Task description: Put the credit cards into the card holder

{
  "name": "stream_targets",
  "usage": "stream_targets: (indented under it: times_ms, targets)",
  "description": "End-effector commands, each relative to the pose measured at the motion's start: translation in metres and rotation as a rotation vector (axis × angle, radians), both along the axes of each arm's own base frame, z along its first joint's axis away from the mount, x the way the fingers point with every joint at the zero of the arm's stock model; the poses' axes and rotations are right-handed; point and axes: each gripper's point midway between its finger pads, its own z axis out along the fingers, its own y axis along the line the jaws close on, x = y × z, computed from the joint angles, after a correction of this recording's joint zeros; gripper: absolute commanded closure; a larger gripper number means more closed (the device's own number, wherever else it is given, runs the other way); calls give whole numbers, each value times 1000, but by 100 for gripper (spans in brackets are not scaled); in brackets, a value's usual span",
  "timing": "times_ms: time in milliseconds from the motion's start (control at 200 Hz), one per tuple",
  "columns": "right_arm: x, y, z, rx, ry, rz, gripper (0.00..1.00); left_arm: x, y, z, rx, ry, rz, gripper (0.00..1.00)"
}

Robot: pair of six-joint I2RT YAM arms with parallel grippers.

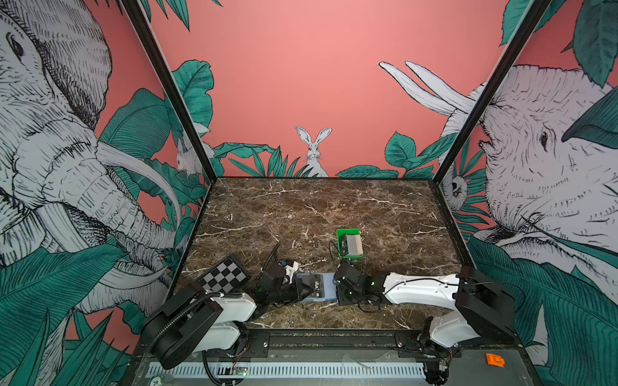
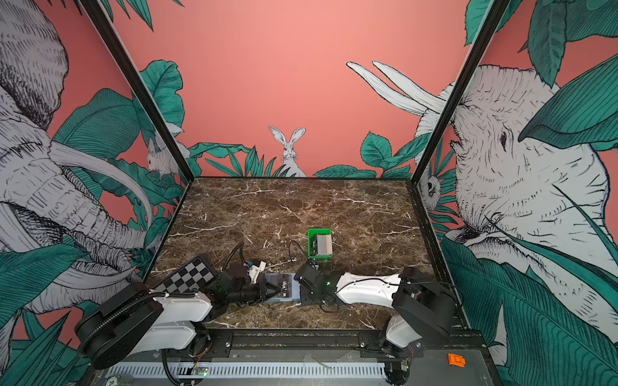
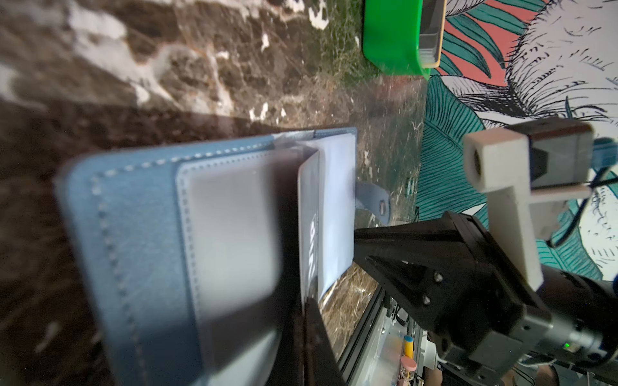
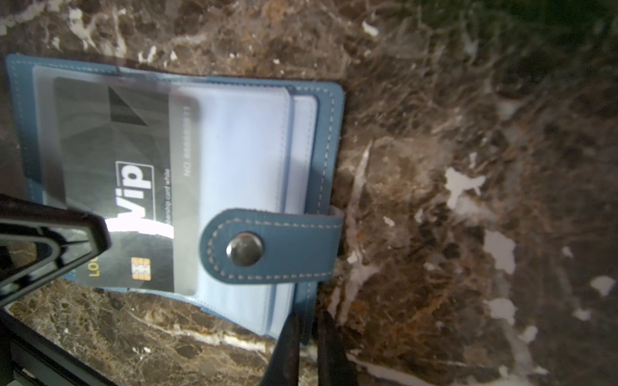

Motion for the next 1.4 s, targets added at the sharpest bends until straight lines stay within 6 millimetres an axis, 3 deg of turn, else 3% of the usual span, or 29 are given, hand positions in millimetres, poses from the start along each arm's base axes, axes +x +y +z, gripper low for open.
stream_targets:
  times_ms: [0,640,1020,1395]
  targets:
    - [-3,-2,-8,-35,5,1,87,0,1,-4,14,17,5,98]
    - [-3,-1,-8,-30,4,0,87,-2,-5,-5,26,17,-1,96]
    - [-3,-3,-8,-36,0,-3,87,-3,-4,-9,82,43,-8,83]
    - [-4,-5,-10,-44,1,-5,87,-4,3,-10,164,59,-16,77]
